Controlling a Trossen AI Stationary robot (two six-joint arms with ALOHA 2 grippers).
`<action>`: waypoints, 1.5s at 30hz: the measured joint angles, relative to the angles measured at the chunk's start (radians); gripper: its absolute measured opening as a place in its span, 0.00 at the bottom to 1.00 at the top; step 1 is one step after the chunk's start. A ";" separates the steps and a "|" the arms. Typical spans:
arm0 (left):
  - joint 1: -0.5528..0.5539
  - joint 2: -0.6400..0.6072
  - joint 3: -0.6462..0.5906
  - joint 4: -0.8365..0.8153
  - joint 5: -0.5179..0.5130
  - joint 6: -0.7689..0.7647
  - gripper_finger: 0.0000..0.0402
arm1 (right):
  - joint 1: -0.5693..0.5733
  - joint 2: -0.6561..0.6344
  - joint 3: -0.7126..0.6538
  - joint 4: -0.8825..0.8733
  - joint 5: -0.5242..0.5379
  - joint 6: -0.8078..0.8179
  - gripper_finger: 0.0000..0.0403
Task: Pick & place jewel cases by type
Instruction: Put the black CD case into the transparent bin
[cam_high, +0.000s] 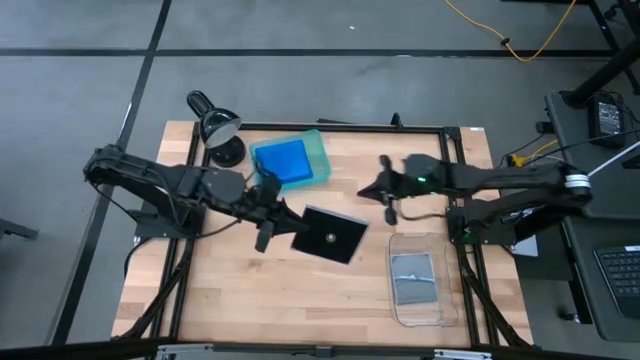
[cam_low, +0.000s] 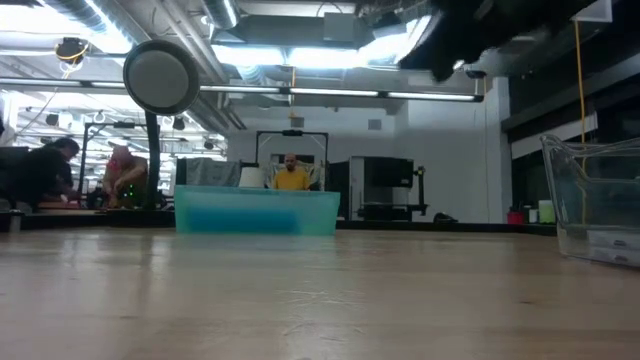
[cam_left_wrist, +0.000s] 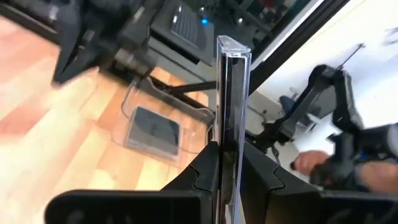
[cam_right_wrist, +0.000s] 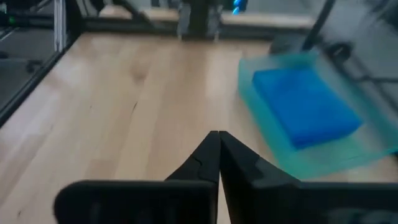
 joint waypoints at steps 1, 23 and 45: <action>0.000 0.011 0.000 0.002 0.000 -0.001 0.07 | 0.019 -0.044 0.000 -0.023 0.032 0.000 0.04; 0.001 0.502 0.104 0.471 -0.283 -0.351 0.07 | 0.437 -0.737 0.000 -0.439 0.404 -0.152 0.01; 0.041 0.765 0.509 0.277 -0.364 -0.279 0.06 | 0.463 -1.113 0.082 -0.587 0.368 -0.320 0.02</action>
